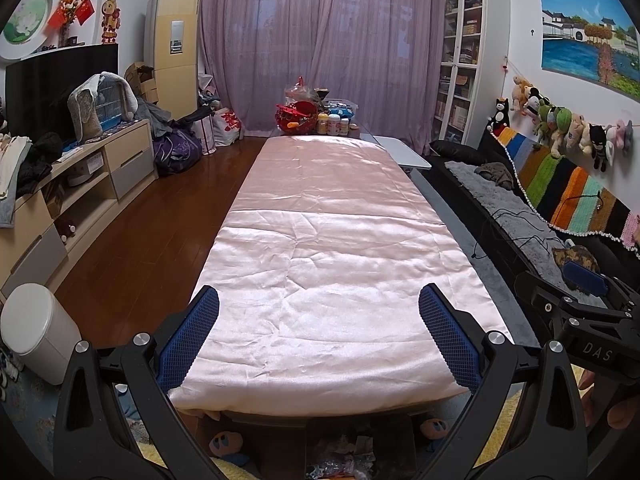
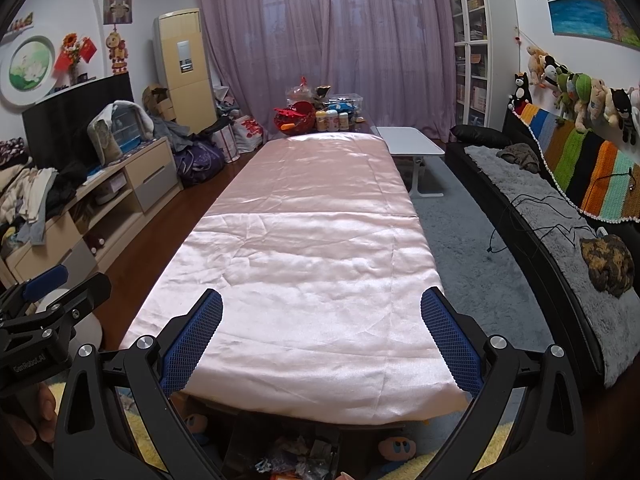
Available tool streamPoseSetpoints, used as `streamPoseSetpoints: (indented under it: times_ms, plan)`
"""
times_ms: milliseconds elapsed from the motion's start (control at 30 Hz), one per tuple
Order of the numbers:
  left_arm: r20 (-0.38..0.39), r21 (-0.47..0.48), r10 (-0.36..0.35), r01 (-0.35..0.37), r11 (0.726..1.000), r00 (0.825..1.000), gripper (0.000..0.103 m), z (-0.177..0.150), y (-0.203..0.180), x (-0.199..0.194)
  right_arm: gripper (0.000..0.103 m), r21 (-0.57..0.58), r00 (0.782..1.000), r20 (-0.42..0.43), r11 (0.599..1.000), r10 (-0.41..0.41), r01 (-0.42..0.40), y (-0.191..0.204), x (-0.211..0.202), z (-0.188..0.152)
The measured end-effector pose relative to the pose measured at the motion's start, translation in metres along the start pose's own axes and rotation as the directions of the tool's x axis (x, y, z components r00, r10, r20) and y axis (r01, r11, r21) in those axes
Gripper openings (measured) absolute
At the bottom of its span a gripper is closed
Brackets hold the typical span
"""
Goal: Collect trash
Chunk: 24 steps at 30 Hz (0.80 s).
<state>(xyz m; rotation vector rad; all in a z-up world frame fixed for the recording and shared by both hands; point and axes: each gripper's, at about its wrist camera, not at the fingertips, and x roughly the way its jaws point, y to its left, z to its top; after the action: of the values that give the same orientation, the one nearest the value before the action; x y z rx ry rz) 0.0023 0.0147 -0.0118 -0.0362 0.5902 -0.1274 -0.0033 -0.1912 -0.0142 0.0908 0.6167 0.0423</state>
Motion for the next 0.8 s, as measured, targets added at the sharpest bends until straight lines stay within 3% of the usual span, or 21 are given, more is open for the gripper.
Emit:
streamPoseSetpoints:
  times_ms: [367,633,800]
  plan:
    - [0.0,0.002,0.003,-0.003,1.0,1.0,0.095,-0.0001,-0.0005,-0.0003,0.1,0.002,1.0,-0.001,1.0,-0.001,0.001,0.0017,-0.001,0.0002]
    - [-0.007,0.013,0.067,-0.067,0.998,0.998,0.095,-0.0006,0.0024,0.0016,0.1,0.0,1.0,0.0,1.0,0.0,0.0,0.0014,-0.0018,0.0002]
    - [-0.004,-0.013,0.004,-0.004,1.0,1.0,0.095,0.0002,0.0059,0.0001,0.1,0.002,1.0,-0.003,1.0,-0.003,0.003,0.0016,-0.0018,-0.0001]
